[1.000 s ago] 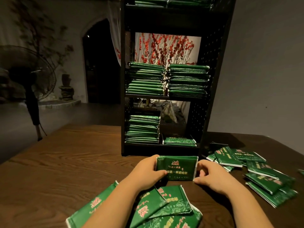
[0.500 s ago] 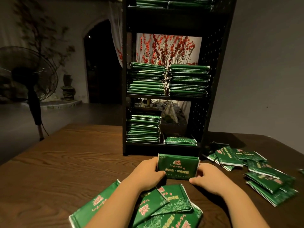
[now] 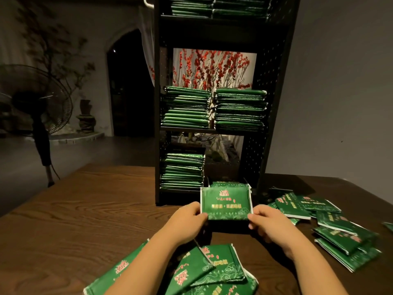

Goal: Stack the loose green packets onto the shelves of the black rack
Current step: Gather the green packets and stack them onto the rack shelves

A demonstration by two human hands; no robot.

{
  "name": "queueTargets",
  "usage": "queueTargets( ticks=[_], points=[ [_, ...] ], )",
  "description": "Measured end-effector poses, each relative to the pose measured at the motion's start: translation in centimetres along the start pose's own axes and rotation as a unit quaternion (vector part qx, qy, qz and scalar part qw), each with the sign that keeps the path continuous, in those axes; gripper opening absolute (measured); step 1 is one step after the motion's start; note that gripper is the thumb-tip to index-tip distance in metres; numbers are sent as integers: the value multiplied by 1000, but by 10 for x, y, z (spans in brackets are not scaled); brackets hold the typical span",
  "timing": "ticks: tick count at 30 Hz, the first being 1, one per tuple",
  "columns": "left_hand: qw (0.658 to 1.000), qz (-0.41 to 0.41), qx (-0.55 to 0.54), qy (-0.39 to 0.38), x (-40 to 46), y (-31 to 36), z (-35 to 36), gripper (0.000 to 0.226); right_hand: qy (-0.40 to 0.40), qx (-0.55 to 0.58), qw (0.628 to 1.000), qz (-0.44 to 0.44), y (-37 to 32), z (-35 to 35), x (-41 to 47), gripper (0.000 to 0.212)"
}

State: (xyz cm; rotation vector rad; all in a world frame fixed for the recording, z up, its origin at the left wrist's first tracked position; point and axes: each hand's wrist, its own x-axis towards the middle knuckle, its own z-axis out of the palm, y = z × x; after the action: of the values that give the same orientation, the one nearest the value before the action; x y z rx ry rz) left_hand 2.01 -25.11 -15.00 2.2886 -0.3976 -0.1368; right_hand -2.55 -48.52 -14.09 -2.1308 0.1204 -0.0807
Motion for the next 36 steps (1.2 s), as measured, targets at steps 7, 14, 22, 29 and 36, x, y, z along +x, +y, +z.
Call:
queueTargets(
  ticks=[7,14,22,29,36],
  points=[
    [944,-75,-319,29,32,36,0,19,61,462,879,100,-15,-1,28,15],
    [815,-201,-542,36,59,64,6,16,53,531,824,192,-27,4,66,29],
    [748,-232,-615,90,64,69,17,18,76,521,823,214,-24,10,77,30],
    [760,-229,-598,111,63,66,24,16,85,436,874,198,-34,12,56,24],
    [933,-85,-334,102,34,78,21,18,198,-34,980,5,-59,1,26,19]
  ],
)
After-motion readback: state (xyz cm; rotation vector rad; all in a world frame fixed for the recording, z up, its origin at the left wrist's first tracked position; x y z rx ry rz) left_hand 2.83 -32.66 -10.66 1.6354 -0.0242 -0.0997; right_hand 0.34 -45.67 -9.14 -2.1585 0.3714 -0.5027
